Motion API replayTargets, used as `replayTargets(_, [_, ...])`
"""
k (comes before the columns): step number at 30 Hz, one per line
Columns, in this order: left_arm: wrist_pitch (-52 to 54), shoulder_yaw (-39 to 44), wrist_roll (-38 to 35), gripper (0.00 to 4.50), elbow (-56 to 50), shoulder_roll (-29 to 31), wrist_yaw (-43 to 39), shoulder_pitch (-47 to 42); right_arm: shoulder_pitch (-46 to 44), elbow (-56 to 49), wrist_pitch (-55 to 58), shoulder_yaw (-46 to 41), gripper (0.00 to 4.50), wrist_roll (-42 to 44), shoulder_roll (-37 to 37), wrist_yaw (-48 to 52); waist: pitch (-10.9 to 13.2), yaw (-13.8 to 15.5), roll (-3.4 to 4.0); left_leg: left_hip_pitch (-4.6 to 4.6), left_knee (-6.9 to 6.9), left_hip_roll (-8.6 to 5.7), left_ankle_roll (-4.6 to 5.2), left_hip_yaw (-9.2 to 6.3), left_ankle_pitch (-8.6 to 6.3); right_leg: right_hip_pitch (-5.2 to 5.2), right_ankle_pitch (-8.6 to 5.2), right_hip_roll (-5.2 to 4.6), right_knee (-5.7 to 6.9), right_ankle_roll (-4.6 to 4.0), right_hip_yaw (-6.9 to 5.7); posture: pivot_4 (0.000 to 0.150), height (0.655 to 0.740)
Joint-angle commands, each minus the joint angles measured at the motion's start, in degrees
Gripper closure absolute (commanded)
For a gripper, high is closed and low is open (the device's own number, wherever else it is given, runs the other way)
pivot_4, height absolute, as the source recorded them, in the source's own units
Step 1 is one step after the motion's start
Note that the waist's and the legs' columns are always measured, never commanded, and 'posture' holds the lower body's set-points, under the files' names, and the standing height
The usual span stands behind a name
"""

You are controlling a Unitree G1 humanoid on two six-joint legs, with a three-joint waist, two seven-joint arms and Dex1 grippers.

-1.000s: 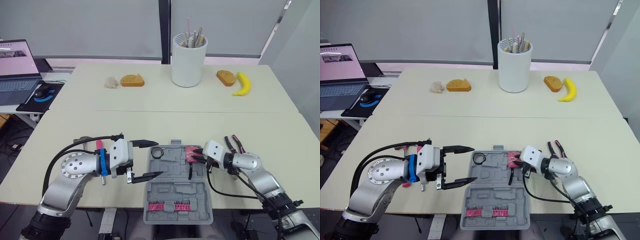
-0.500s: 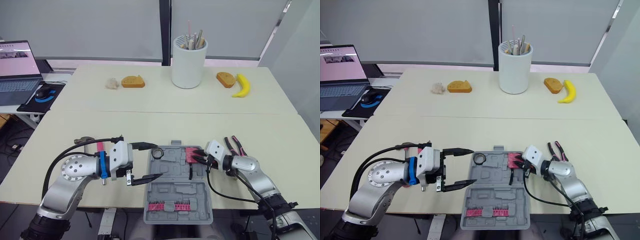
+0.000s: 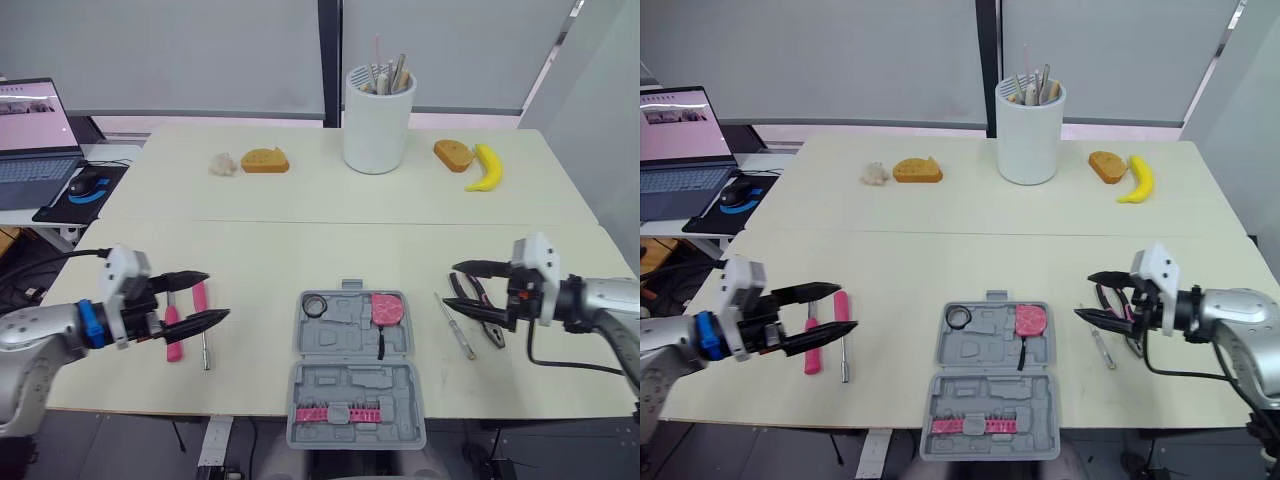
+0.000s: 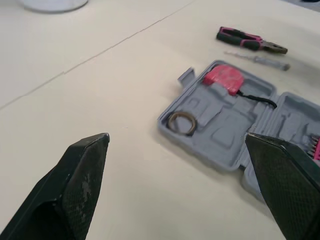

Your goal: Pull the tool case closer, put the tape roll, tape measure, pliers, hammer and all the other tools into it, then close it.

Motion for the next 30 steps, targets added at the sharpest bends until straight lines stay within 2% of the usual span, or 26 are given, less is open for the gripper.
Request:
replayTargets(1, [0.7, 6.7, -0.5, 0.00, 5.1, 3.0, -2.0, 0.2, 2.2, 1.3, 1.5, -6.3, 0.04, 0.4, -4.5, 0.9, 0.0, 0.1, -0.02, -0.01, 0.00, 0.00, 0.00, 0.00, 0.00, -0.01, 0.00, -0.01, 0.00, 0.00, 0.00, 0.150, 0.7400])
replayTargets(7, [-2.2, 11.4, 3.6, 0.00, 20.2, 7.9, -5.6, 0.7, 6.6, 9.3, -1.8, -14.6, 0.04, -1.6, -6.1, -0.1, 0.1, 0.1, -0.03, -0.02, -0.03, 0.01, -0.02, 0.05, -0.02, -0.06, -0.05, -0.05, -0.01, -0.10, 0.00, 0.150, 0.7400])
replayTargets(15, [-4.4, 11.7, 7.6, 0.00, 35.0, 11.7, -9.6, 0.3, 8.4, 17.5, -4.3, -18.3, 0.04, -1.9, -6.7, 1.6, 0.1, -0.1, -0.02, -0.11, -0.19, 0.11, -0.03, 0.27, -0.03, -0.40, -0.07, -0.08, 0.03, -0.15, 0.08, 0.150, 0.7400])
replayTargets(22, [-5.9, 11.3, 8.1, 0.00, 34.2, 8.8, -8.5, 0.3, 9.5, 19.0, -5.2, -17.6, 0.04, -2.7, -6.6, 1.8, 0.0, 0.0, -0.01, -0.22, -0.24, 0.15, -0.04, 0.36, -0.03, -0.61, -0.06, -0.10, 0.05, -0.15, 0.12, 0.150, 0.7400])
replayTargets(30, [-4.8, 10.6, 9.1, 0.00, 33.9, 8.2, -7.9, -0.1, 8.1, 22.7, -9.1, -18.2, 0.04, -4.7, -5.4, -0.8, 0.0, -0.1, -0.01, -0.36, -0.22, 0.17, -0.04, 0.38, -0.02, -0.68, -0.04, -0.07, 0.09, -0.16, 0.11, 0.150, 0.7400])
